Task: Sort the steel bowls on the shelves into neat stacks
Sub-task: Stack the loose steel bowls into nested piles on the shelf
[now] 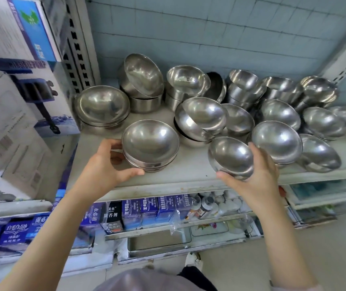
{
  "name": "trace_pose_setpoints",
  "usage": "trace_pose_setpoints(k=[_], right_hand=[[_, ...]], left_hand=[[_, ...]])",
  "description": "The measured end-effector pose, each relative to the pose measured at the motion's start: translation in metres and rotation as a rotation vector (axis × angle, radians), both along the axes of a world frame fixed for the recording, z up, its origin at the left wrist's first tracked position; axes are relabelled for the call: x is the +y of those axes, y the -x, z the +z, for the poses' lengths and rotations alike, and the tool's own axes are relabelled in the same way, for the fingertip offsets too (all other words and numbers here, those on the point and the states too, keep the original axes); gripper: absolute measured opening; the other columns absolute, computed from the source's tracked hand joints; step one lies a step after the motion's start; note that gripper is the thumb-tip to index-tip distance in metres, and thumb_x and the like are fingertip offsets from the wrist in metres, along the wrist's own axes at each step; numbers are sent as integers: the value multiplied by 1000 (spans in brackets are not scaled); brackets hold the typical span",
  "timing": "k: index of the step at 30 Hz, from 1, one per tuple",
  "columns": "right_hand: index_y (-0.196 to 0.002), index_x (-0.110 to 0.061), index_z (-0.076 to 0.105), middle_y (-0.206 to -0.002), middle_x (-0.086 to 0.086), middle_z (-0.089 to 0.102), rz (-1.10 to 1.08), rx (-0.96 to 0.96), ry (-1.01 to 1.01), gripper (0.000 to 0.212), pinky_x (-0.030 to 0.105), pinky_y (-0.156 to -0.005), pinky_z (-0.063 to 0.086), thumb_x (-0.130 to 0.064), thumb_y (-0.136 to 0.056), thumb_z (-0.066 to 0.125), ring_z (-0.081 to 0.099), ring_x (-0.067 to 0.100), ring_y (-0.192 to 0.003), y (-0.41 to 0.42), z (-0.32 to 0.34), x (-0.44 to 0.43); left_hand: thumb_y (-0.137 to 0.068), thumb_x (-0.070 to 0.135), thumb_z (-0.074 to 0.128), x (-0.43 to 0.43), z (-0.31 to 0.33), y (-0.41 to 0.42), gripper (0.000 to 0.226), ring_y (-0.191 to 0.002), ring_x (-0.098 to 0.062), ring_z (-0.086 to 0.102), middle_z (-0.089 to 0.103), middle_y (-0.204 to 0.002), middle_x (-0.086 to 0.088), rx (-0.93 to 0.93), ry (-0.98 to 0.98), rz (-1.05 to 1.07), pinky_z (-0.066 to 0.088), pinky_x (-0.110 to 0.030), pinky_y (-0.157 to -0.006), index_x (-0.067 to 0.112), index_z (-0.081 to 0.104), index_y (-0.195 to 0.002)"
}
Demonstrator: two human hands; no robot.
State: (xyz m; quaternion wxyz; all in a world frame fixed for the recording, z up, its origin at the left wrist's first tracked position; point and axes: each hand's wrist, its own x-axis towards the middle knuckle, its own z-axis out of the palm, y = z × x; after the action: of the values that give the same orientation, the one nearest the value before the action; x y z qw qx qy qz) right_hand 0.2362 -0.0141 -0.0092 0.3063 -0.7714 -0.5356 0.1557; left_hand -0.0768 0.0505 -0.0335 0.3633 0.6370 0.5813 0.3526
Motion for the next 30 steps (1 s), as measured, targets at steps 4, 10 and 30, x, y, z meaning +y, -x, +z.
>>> trace_pose_setpoints(k=[4, 10, 30], right_hand=[[-156, -30, 20, -161, -2, 19, -33, 67, -18, 114, 46, -118, 26, -51, -65, 86, 12, 20, -150, 2, -4, -6], [-157, -26, 18, -156, -5, 33, -82, 226, -54, 114, 37, -113, 34, -47, -68, 86, 35, 14, -141, 3, -5, -6], [-156, -33, 24, -156, -17, 34, 423, 392, -125, 120, 14, -108, 35, -45, -57, 92, 37, -1, -139, 104, 29, 34]], left_hand=[[-46, 46, 85, 0, -3, 1, 86, -101, -9, 59, 60, -106, 11, -12, 4, 2, 42, -14, -79, 25, 43, -118], [-45, 48, 84, 2, -5, 3, 87, -102, -12, 61, 61, -107, 8, -3, -15, -7, 45, -22, -86, 25, 43, -118], [-52, 46, 88, 0, -5, 2, 79, -97, 4, 58, 61, -104, 15, 39, -49, -44, 41, 0, -74, 24, 45, -114]])
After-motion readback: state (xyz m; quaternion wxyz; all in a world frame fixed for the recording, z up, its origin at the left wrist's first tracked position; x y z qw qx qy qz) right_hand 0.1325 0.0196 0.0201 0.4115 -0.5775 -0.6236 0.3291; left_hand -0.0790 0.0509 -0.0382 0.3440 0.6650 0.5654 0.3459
